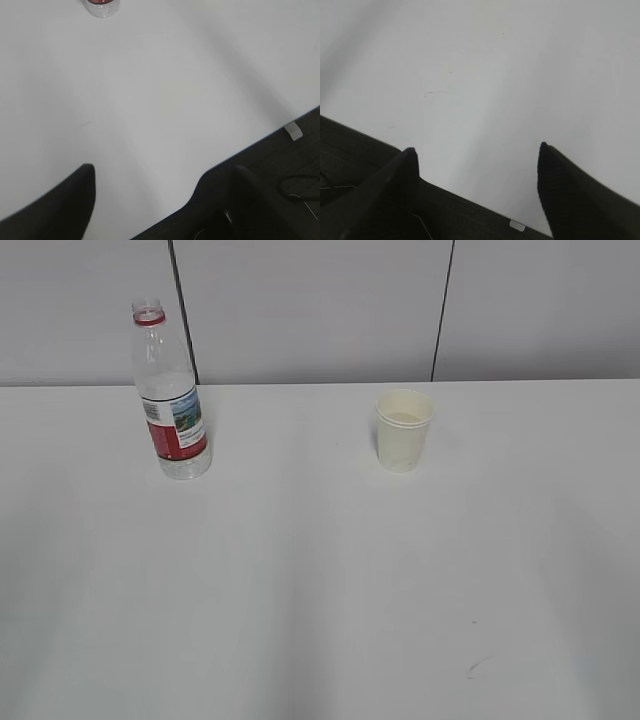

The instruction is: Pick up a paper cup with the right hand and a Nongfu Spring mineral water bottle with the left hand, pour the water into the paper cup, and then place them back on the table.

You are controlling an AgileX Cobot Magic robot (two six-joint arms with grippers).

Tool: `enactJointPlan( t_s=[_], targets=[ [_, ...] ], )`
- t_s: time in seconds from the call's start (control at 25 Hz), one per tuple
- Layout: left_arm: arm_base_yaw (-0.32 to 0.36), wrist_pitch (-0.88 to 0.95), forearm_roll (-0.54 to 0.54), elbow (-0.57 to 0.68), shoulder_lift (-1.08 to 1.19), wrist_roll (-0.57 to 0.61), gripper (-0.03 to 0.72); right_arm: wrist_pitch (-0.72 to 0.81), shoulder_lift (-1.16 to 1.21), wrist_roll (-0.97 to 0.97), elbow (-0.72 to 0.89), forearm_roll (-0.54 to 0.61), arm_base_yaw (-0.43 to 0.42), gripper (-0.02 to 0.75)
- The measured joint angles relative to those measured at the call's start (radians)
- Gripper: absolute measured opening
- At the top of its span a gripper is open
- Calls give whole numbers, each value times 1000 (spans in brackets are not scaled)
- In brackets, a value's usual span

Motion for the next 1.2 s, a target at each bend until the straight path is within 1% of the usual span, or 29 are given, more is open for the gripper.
enactJointPlan(
  t_s=[0.2, 0.32, 1.2],
  targets=[
    [0, -77, 0, 106, -29, 0, 496, -83, -120, 2, 158, -19, 0, 546],
    [0, -90, -2, 125, -31, 0, 496, -92, -153, 14, 208, -25, 0, 546],
    [0, -100, -3, 125, -31, 0, 496, -105, -156, 27, 213, -31, 1, 546]
  ],
)
